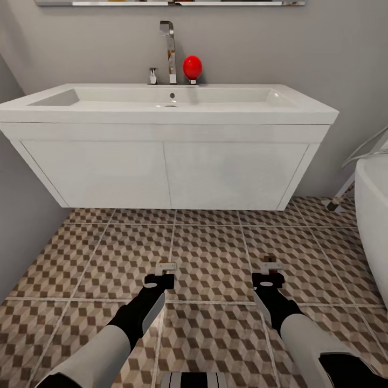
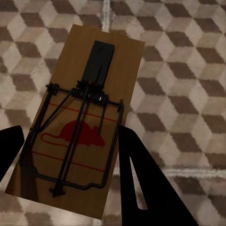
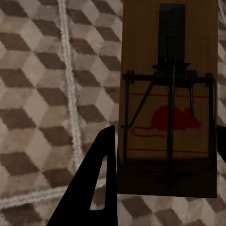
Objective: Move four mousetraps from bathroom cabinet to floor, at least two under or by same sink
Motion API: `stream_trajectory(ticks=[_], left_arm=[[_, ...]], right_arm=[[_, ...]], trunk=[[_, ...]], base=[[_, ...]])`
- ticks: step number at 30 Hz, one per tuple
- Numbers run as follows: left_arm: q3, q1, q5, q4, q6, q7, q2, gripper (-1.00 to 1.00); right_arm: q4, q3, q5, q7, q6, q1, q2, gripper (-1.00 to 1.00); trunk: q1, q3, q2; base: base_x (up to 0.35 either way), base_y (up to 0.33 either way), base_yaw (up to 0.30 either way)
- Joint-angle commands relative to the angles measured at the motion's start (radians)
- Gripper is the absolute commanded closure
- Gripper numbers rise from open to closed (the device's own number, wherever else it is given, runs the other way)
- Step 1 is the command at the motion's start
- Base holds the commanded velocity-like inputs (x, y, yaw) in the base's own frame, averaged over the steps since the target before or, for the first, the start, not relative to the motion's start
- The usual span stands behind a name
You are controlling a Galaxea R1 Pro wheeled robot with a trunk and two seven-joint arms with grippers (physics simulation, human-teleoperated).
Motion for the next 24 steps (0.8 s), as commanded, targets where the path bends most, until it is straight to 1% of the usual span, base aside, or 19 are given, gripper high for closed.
stream_trajectory(ticks=[1,6,18,24], left_arm=[[-0.008,0.0,0.009,-0.002,0.012,0.01,0.001,1.0],[-0.011,0.0,0.004,-0.004,0.022,0.008,0.001,1.0],[-0.011,-0.001,-0.003,-0.007,-0.007,0.02,0.002,1.0],[-0.005,-0.001,0.003,-0.004,-0.026,0.023,0.002,1.0]], right_arm=[[-0.001,0.001,0.009,-0.004,0.01,0.0,0.0,1.0],[-0.001,0.001,0.01,-0.005,0.007,0.0,0.0,1.0],[-0.008,-0.005,0.006,-0.021,-0.001,0.0,0.003,1.0],[-0.006,-0.007,0.002,-0.022,0.0,0.0,0.004,1.0]], trunk=[[0.0,-0.001,0.0],[0.0,-0.001,0.0],[0.0,-0.001,0.0],[0.0,-0.001,0.0]], base=[[0.0,0.0,0.0],[0.0,0.0,0.0],[0.0,0.0,0.0],[0.0,0.0,0.0]])
